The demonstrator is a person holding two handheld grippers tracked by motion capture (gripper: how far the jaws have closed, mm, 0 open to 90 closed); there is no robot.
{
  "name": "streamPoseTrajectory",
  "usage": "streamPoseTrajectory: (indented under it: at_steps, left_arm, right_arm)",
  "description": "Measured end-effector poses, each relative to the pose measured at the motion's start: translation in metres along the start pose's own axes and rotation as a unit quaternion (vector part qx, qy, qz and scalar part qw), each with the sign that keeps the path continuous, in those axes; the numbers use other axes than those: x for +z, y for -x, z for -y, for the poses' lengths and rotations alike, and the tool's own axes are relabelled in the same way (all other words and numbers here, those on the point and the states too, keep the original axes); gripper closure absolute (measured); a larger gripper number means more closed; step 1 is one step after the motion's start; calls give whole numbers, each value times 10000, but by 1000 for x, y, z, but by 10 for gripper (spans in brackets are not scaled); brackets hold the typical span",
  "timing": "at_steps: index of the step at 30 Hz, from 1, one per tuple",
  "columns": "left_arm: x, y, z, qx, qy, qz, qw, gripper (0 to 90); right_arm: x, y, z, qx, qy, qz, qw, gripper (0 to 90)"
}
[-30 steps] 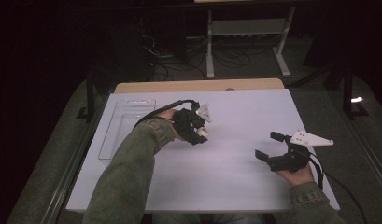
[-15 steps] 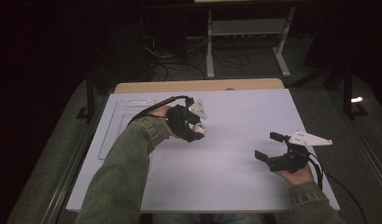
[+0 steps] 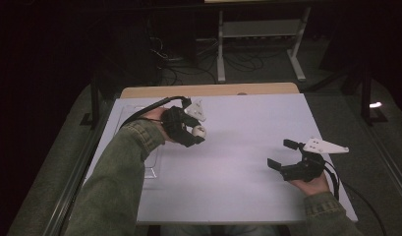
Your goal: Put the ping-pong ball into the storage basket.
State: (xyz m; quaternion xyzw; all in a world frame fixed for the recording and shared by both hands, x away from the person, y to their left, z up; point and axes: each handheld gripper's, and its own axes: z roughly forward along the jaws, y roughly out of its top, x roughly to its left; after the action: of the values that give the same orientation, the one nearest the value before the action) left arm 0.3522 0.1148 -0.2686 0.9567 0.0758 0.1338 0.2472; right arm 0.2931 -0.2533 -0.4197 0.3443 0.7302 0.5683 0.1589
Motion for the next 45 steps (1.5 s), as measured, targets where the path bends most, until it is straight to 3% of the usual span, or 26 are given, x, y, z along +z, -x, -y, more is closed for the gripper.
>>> streamPoseTrajectory:
  at_steps: [10, 15, 24, 30, 35, 45]
  left_arm:
    - [-21, -1, 3, -11, -2, -39, 10000, 501]
    - [-37, -4, 14, -76, -101, -188, 9997, 501]
    - [-44, -9, 34, -104, -444, -231, 9987, 501]
    - [-51, -13, 41, -168, -697, -211, 9972, 499]
    - [-54, -13, 47, -85, -939, -190, 9954, 500]
    - [-57, -20, 52, -140, -1195, -181, 9926, 501]
  right_arm:
    - [1, 0, 0, -15, -26, -6, 10000, 0]
    - [0, -1, 0, -6, -6, 0, 10000, 0]
    - [1, -1, 0, -32, -29, -10, 10000, 0]
    - [0, -1, 0, -46, 12, -14, 10000, 0]
    - [-1, -2, -1, -31, 45, -43, 10000, 0]
    - [0, -3, -1, -133, 49, 3, 9999, 0]
